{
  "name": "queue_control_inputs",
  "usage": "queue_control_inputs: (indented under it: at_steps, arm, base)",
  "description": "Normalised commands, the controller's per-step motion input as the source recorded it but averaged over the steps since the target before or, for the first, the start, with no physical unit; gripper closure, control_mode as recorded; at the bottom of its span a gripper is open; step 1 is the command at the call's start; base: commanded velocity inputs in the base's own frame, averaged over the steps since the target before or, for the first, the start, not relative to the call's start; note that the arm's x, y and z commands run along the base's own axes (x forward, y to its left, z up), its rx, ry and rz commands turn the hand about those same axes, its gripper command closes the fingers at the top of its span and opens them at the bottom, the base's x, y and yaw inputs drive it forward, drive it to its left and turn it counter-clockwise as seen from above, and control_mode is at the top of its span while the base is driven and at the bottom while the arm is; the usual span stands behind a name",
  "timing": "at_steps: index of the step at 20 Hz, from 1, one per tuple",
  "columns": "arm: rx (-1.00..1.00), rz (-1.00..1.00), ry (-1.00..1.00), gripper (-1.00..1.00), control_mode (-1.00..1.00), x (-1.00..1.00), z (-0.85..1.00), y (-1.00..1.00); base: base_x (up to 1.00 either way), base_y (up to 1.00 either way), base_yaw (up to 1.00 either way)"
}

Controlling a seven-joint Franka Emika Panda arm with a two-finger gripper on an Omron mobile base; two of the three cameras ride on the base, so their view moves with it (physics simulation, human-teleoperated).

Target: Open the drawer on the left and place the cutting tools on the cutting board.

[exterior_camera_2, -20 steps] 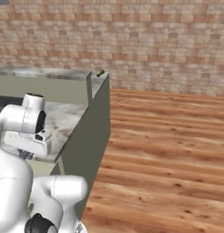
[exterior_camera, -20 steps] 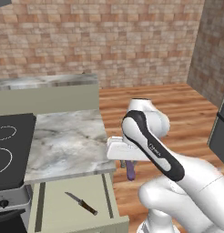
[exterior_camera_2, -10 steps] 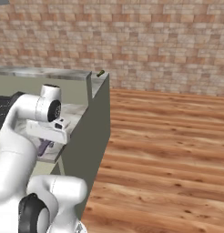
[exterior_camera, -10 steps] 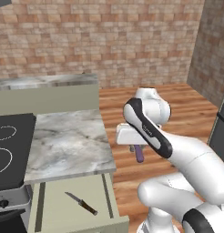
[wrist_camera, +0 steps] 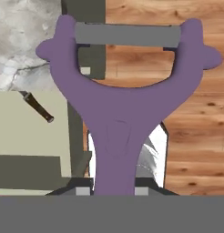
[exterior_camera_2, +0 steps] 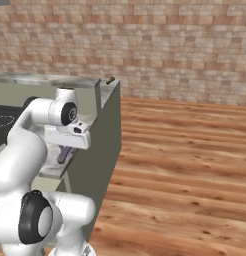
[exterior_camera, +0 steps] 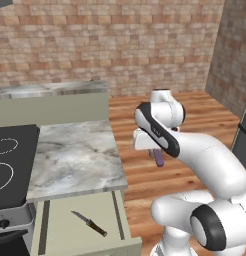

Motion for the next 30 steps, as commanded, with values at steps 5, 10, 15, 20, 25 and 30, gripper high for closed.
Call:
queue_control_inputs:
  at_steps: [5, 10, 15, 20, 25, 30]
  arm:
    - [-0.03, 0.0, 0.0, 1.0, -1.0, 0.16, -0.1, -0.43]
    - [0.0, 0.0, 0.0, 1.0, -1.0, 0.01, 0.0, -0.37]
    - [0.0, 0.0, 0.0, 1.0, -1.0, 0.0, 0.0, -0.28]
    - [0.0, 0.0, 0.0, 1.0, 1.0, 0.0, 0.0, 0.0]
    - [0.0, 0.0, 0.0, 1.0, 1.0, 0.0, 0.0, 0.0]
    - [0.0, 0.0, 0.0, 1.0, 1.0, 0.0, 0.0, 0.0]
  base:
    - [0.0, 0.0, 0.0]
    - [0.0, 0.0, 0.0]
    - [0.0, 0.0, 0.0]
    - [0.07, -0.59, 0.0]
    - [0.67, -0.86, 0.0]
    - [1.0, -0.34, 0.03]
